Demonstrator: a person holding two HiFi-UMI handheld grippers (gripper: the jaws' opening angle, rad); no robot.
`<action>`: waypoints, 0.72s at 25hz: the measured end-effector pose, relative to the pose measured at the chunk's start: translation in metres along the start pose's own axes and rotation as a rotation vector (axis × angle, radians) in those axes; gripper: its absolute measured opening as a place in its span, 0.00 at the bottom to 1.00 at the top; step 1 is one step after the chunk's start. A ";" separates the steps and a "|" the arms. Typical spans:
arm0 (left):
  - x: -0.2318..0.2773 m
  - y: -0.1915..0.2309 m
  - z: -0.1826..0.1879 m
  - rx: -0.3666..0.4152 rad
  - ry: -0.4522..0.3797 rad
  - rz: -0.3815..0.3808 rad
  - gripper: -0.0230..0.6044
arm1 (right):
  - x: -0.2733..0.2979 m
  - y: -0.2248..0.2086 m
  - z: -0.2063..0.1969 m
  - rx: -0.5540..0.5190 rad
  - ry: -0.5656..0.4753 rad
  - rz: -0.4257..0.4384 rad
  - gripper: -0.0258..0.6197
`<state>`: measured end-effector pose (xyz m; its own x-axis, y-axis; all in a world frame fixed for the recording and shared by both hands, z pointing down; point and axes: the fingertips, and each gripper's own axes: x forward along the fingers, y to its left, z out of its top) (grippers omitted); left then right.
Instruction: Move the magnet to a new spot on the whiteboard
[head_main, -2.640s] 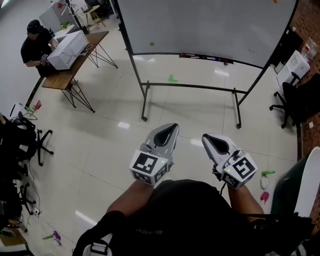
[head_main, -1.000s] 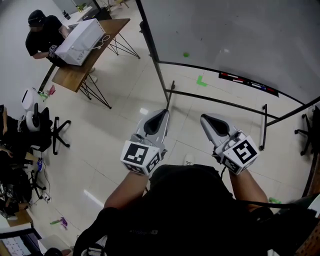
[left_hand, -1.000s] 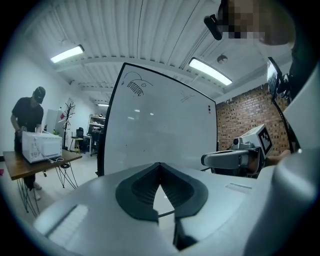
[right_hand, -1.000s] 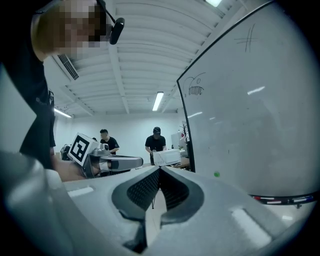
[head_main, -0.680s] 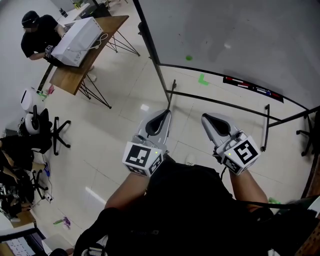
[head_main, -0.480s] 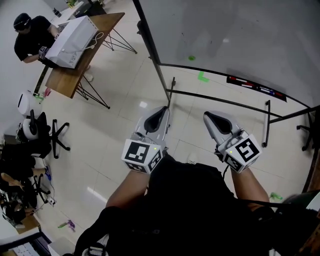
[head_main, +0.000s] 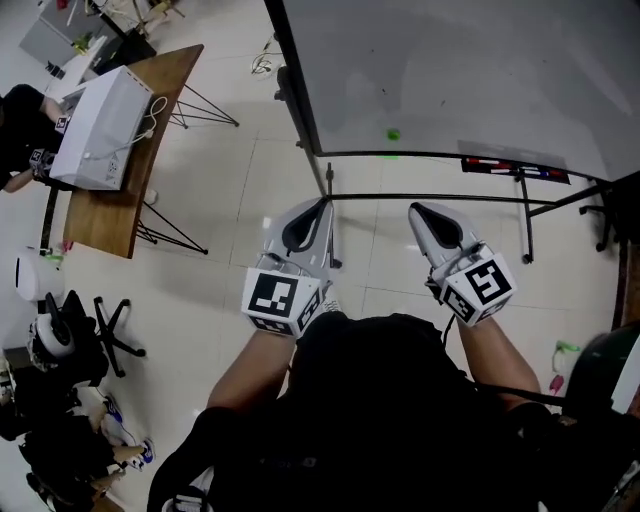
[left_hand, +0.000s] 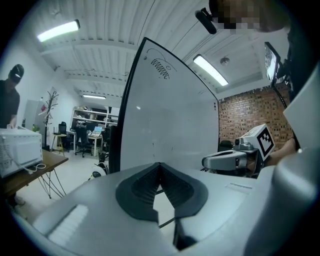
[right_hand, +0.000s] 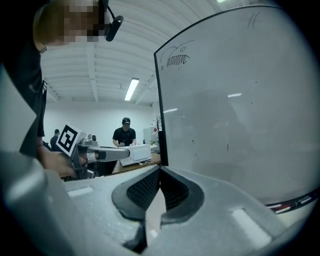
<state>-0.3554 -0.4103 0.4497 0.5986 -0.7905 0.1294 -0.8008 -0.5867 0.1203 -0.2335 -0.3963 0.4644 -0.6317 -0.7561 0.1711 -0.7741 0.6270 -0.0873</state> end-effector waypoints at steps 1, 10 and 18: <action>0.003 0.009 -0.002 0.006 0.003 -0.018 0.06 | 0.009 -0.003 0.000 -0.002 -0.007 -0.041 0.04; 0.034 0.044 -0.048 -0.006 0.084 -0.139 0.06 | 0.071 -0.072 -0.048 -0.033 0.045 -0.360 0.13; 0.056 0.059 -0.060 -0.045 0.102 -0.100 0.06 | 0.128 -0.133 -0.089 0.127 0.062 -0.419 0.23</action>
<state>-0.3678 -0.4785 0.5233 0.6764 -0.7048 0.2139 -0.7365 -0.6516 0.1819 -0.2082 -0.5597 0.5848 -0.2611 -0.9251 0.2758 -0.9644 0.2373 -0.1171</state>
